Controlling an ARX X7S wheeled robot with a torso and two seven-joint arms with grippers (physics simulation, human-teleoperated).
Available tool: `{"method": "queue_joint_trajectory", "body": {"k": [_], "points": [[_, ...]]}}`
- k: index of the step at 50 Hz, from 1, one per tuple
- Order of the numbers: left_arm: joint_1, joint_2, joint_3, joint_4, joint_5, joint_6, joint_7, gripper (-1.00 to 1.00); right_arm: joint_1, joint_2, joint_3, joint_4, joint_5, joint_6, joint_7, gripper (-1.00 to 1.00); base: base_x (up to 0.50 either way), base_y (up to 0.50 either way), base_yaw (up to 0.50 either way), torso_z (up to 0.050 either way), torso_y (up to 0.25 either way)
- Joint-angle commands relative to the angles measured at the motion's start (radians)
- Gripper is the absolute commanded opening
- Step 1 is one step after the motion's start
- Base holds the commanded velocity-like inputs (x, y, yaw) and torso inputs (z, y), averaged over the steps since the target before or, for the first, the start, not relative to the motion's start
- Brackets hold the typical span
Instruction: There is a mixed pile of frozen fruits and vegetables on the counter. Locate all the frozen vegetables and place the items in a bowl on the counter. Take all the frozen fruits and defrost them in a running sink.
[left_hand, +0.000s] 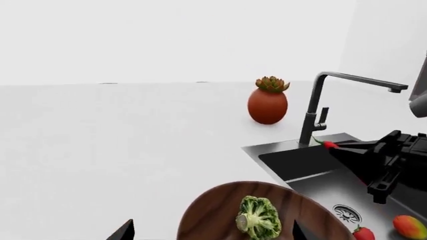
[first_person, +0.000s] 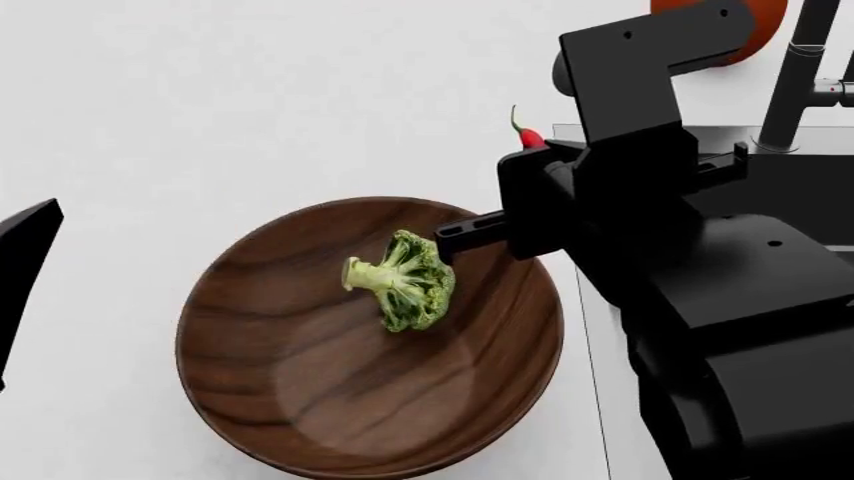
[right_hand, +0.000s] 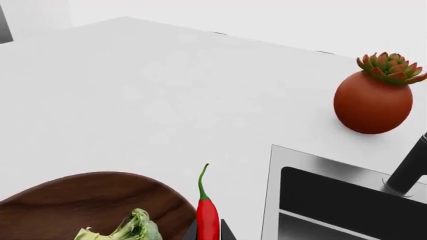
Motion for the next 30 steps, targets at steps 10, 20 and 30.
{"method": "queue_joint_trajectory", "body": {"k": [10,20,30], "points": [[0.047,-0.018,-0.014,0.029,0.123,0.088,-0.058,1.0,0.038,0.01,-0.004,-0.061,0.041,0.079,-0.001,-1.0,0.0,0.0,0.0,0.0,0.0],[0.063,-0.022,-0.022,0.016,0.151,0.093,-0.051,1.0,0.141,0.142,-0.017,-0.028,0.736,0.089,0.425,-1.0,0.0,0.0,0.0,0.0,0.0],[0.072,-0.018,-0.024,0.016,0.154,0.099,-0.054,1.0,0.204,0.205,-0.088,0.048,1.235,0.076,0.698,-1.0,0.0,0.0,0.0,0.0,0.0]]}}
